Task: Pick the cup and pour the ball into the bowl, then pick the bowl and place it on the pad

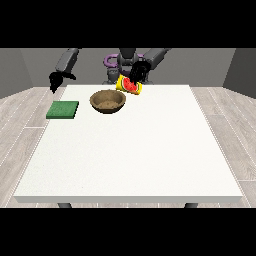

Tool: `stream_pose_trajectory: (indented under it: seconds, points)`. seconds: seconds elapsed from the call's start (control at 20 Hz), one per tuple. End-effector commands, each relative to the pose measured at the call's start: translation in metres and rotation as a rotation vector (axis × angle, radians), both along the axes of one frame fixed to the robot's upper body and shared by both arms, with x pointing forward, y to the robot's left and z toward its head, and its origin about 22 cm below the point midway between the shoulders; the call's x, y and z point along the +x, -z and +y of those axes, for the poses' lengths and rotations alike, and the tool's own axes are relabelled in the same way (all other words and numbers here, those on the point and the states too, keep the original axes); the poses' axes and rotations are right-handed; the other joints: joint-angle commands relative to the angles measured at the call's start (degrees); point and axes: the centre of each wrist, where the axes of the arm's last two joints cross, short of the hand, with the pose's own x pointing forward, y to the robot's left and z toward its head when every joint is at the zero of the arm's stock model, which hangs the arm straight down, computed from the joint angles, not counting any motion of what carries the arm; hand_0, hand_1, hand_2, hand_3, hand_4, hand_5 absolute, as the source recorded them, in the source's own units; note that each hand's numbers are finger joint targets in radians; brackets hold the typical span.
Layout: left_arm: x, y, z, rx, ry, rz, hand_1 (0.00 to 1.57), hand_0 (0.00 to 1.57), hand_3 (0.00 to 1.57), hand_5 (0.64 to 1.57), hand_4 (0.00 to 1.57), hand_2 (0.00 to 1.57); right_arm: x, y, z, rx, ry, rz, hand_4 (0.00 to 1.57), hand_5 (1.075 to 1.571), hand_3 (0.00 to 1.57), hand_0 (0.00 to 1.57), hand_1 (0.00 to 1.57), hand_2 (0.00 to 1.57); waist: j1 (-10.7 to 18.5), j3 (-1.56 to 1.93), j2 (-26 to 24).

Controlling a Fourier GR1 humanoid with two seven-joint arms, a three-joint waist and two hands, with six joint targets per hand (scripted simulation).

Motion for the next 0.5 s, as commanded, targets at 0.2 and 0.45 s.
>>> stream_pose_trajectory:
  seconds: [0.2,0.45]
  points:
    - [-0.026,-0.032,-0.067,0.189,0.105,0.000,0.50,0.50,1.49,1.533,0.82,1.57,-0.043,0.013,-0.050,0.025,0.101,0.021,0.40,1.539,0.39,0.00,0.00,0.28,5.5,-0.03,-0.8]
    - [-0.037,-0.036,-0.083,0.317,0.131,-0.096,0.00,0.00,1.57,1.522,0.51,1.57,-0.030,0.009,-0.040,-0.002,0.075,0.017,0.40,1.536,0.35,0.00,0.00,0.26,4.9,-0.07,0.1]
